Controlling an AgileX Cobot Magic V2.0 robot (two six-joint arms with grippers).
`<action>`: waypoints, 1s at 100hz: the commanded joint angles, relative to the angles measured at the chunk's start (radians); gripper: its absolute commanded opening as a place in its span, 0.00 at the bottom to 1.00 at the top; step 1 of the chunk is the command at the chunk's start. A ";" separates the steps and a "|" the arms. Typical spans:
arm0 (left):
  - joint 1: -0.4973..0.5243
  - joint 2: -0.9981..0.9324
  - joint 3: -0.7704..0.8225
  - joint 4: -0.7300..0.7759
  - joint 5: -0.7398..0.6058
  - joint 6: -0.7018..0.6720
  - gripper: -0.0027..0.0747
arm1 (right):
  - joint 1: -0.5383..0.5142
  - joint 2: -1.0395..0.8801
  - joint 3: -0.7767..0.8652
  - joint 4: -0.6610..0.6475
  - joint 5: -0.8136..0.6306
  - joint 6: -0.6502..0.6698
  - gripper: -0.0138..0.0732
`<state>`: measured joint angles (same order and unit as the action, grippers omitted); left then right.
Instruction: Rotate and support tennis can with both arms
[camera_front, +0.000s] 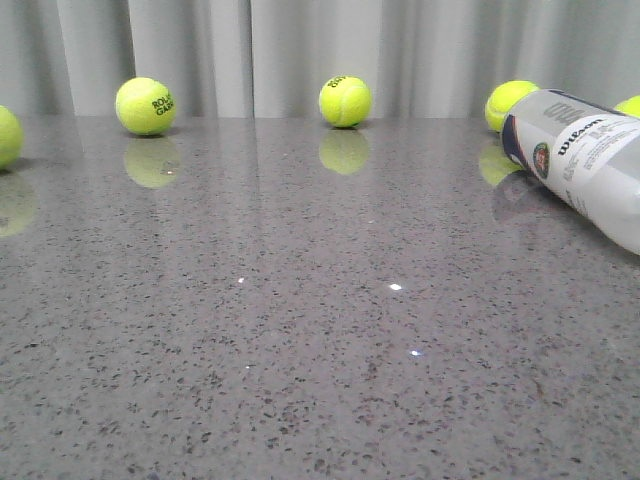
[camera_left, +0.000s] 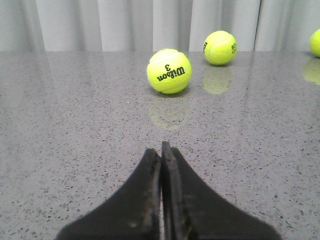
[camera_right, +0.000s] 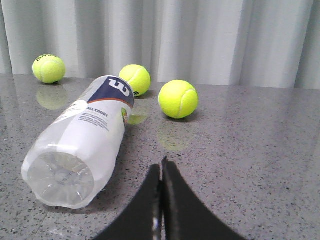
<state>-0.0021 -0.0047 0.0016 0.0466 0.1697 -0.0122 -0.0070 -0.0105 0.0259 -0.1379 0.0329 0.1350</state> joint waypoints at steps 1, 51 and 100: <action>0.002 -0.035 0.044 0.000 -0.078 -0.011 0.01 | -0.003 -0.017 0.003 -0.009 -0.079 -0.006 0.08; 0.002 -0.035 0.044 0.000 -0.078 -0.011 0.01 | -0.003 -0.017 0.003 -0.009 -0.079 -0.006 0.08; 0.002 -0.035 0.044 0.000 -0.078 -0.011 0.01 | -0.004 0.273 -0.289 -0.009 0.008 -0.006 0.08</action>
<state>-0.0021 -0.0047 0.0016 0.0466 0.1697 -0.0122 -0.0070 0.1747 -0.1660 -0.1379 0.1042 0.1350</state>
